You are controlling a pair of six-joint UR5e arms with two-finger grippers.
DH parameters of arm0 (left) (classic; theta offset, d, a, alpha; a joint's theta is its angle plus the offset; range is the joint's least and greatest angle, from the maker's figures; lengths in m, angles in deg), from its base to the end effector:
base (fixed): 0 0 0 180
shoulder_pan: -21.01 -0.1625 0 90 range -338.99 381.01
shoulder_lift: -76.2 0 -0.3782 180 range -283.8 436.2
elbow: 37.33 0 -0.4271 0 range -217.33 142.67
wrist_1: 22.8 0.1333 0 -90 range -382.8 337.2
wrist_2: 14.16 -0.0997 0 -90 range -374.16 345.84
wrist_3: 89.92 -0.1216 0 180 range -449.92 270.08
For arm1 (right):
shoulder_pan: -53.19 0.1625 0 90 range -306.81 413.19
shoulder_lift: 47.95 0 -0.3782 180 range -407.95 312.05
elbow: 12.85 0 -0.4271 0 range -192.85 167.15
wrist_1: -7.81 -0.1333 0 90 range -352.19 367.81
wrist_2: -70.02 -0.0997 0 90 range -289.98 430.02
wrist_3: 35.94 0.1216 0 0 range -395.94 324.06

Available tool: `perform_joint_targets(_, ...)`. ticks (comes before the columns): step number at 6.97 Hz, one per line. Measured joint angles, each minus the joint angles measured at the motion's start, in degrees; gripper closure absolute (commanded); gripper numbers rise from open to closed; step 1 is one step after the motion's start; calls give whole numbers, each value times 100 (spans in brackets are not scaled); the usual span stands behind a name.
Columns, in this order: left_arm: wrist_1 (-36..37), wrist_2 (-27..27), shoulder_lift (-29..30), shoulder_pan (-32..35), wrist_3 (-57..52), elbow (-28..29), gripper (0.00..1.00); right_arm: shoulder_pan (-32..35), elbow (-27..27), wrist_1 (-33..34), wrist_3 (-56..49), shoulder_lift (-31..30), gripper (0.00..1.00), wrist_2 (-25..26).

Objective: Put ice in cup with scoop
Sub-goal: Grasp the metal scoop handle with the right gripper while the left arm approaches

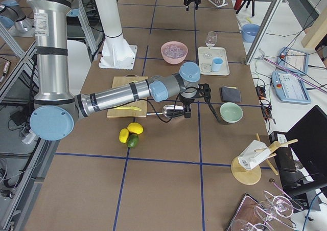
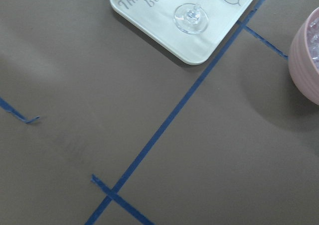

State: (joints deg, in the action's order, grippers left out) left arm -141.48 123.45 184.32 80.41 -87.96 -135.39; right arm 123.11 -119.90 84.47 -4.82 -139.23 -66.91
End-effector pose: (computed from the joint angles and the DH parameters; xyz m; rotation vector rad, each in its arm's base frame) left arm 0.2809 -0.5604 0.2992 0.6670 1.0132 0.8355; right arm -0.1402 -0.5131 0.4486 0.0858 -0.9276 -0.0295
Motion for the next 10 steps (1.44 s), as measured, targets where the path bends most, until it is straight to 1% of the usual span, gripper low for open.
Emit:
perform_joint_targets(1,-498,-73,-4,-57,10,65,0,-414,-50,-576,606,-176,0,250)
perform_joint_targets(2,-945,-82,0,-127,20,125,0,-870,-167,-966,1026,-394,0,662)
perform_joint_targets(3,-1206,-77,16,-335,15,155,0,-1281,-324,-1133,1320,-580,0,977)
perform_joint_targets(5,-1613,-91,18,-872,22,215,0,-1813,-602,-1198,1516,-953,0,1191)
perform_joint_targets(6,-1711,-98,13,-963,24,259,0,-2082,-689,-1128,1536,-1092,0,1356)
perform_joint_targets(8,-1758,-108,8,-1011,13,380,0,-2520,-683,-876,1543,-1136,3,1696)
perform_joint_targets(10,-1763,-111,14,-1017,8,457,0,-2679,-561,-829,1490,-1107,10,1752)
